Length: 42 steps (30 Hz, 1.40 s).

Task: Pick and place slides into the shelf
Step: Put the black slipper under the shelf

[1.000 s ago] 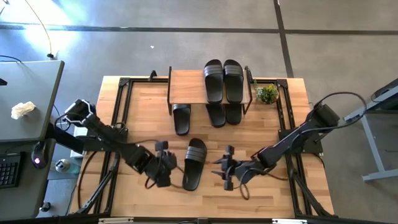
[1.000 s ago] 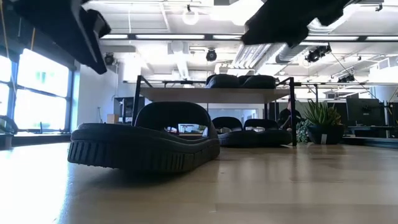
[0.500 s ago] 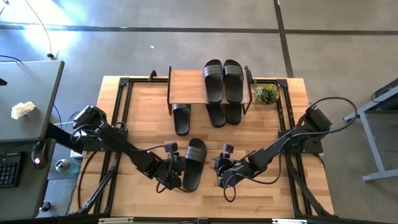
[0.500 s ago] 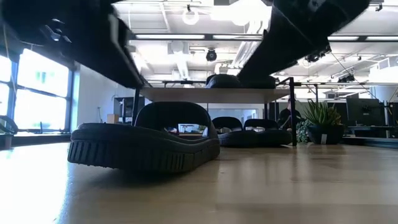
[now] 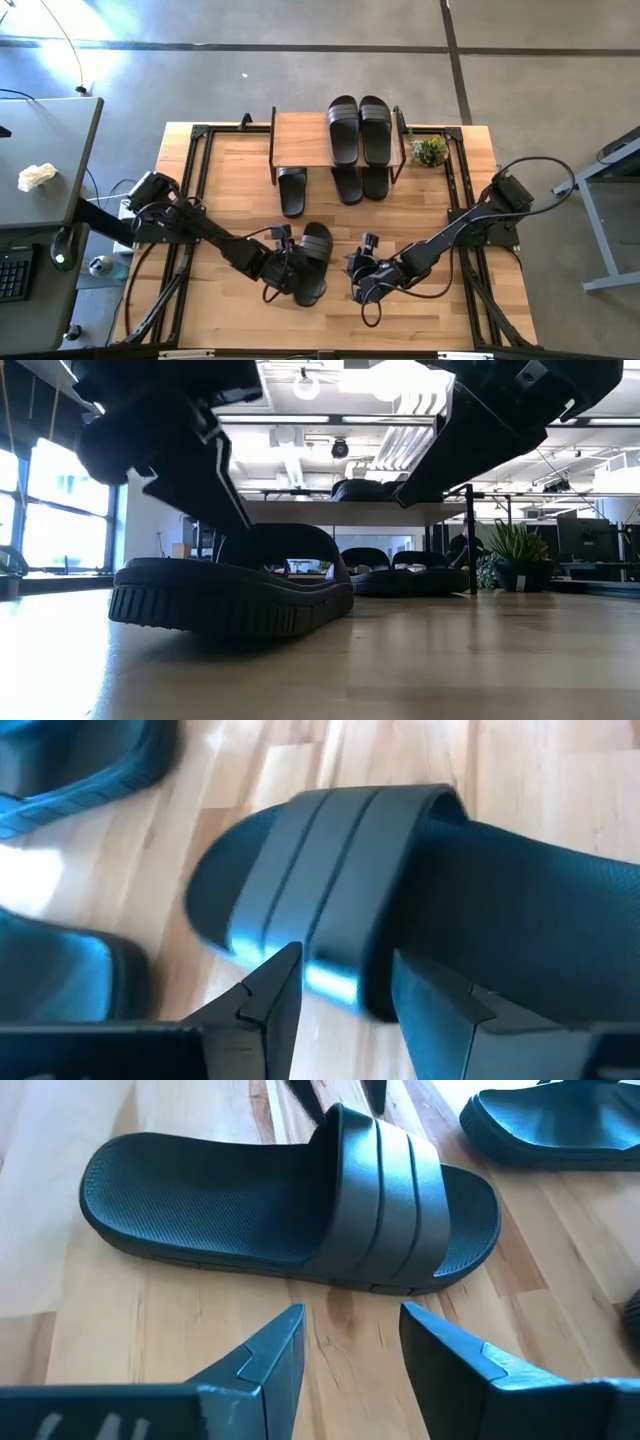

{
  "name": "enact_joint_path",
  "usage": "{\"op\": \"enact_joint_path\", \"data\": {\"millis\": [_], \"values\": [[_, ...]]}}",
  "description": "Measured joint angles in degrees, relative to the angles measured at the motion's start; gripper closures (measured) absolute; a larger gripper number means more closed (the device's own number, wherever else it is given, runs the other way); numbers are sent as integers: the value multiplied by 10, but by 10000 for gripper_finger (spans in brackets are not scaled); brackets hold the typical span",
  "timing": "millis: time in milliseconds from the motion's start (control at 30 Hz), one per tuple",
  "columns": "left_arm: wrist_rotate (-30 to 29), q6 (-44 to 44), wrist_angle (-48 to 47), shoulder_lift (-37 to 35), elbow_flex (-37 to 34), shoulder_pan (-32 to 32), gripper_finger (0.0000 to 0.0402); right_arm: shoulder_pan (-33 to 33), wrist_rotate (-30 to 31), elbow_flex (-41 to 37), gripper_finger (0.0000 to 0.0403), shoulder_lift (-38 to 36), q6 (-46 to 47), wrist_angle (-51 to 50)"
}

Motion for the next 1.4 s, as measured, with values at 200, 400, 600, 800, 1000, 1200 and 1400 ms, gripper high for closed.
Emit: {"op": "enact_joint_path", "data": {"millis": [200,400,600,800,1000,1200,1400], "values": [[7,1,13,16,1,19,261,0,0,0,247,0,0,-3],[-26,-9,28,22,1,29,268,1,1,0,247,0,10,-11],[-59,-9,33,23,0,40,339,3,0,0,252,0,36,-23],[-46,-15,44,21,1,74,387,19,-2,0,288,0,69,-33],[-64,-20,18,23,20,110,396,46,-3,0,333,-1,135,-69],[-67,-27,-65,23,38,156,398,78,-6,0,372,-1,216,-107],[-67,-31,-71,23,42,189,399,98,-4,0,400,-1,260,-130]]}}
